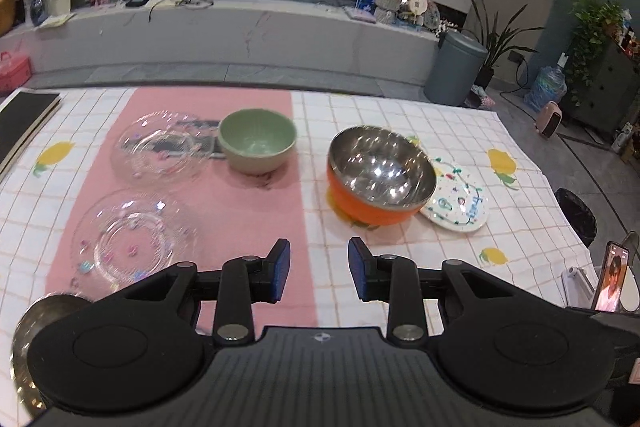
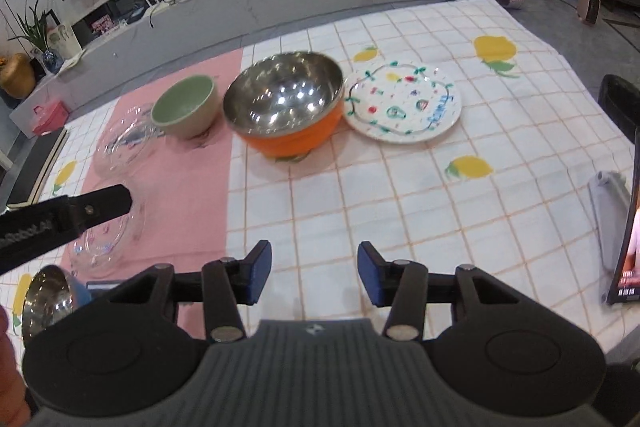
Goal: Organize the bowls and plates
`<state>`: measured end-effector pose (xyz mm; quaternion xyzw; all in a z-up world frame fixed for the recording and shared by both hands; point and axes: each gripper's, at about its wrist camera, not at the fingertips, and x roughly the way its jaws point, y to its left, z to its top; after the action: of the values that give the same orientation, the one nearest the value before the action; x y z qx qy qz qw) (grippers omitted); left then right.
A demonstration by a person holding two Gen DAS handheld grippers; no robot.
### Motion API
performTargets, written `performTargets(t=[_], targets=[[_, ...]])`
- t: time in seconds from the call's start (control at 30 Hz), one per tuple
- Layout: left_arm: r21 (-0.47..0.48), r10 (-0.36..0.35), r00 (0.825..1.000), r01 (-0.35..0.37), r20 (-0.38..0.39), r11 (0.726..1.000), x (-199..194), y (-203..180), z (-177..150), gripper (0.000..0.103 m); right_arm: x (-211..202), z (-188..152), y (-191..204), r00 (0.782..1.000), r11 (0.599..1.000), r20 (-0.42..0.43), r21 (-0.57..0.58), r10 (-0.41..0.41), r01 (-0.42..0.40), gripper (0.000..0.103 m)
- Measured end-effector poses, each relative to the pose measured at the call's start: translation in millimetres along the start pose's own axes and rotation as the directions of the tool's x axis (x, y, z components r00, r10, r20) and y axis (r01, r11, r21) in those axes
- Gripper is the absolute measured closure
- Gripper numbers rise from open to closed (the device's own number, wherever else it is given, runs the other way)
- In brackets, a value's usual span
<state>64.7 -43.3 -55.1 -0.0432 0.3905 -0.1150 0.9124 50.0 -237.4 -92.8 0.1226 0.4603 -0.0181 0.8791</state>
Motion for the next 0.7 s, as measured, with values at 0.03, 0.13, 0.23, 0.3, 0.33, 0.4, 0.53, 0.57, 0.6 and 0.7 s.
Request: performTargets(t=[0.03,0.13,0.23,0.3,0.33,0.4,0.53,0.57,0.6,0.7], targets=[[0.005,0.003,1.000,-0.003,0.005,1.000,3,-3,1,0.066,0,3,-2,1.000,1.000,0.014,-0.005,-0.008,0.008,0.055],[0.017,0.004,1.000,-0.004,0.021,1.000,13,-10,6,0.066,1,11,-8,0.998,1.000,0.064,-0.016,-0.024,0.025,0.054],[0.027,0.010,0.999,-0.011,0.039,1.000,21,-16,12,0.066,5,21,-14,0.994,1.000,0.101,0.008,-0.029,0.028,0.054],[0.022,-0.013,0.999,0.012,0.044,1.000,29,-18,16,0.066,10,27,-17,0.991,0.998,0.121,0.025,-0.058,0.055,0.054],[0.013,-0.016,0.999,0.015,0.044,1.000,33,-18,18,0.066,13,30,-18,0.989,0.998,0.130,0.029,-0.067,0.063,0.054],[-0.001,-0.006,0.999,0.006,0.040,1.000,42,-17,22,0.066,20,36,-19,0.987,0.998,0.145,0.025,-0.064,0.061,0.054],[-0.010,-0.018,1.000,0.018,-0.005,1.000,62,-16,29,0.067,36,51,-20,0.987,0.998,0.157,0.050,-0.044,0.037,0.054],[-0.010,-0.017,1.000,0.017,-0.003,1.000,65,-16,30,0.069,41,55,-20,0.988,0.998,0.153,0.059,-0.033,0.025,0.053],[-0.006,-0.013,1.000,0.013,0.001,1.000,68,-17,32,0.072,46,59,-21,0.989,0.997,0.144,0.071,-0.027,0.017,0.052],[-0.001,-0.014,1.000,0.014,0.005,1.000,78,-16,37,0.072,61,70,-20,0.991,0.995,0.130,0.099,-0.019,0.007,0.050]])
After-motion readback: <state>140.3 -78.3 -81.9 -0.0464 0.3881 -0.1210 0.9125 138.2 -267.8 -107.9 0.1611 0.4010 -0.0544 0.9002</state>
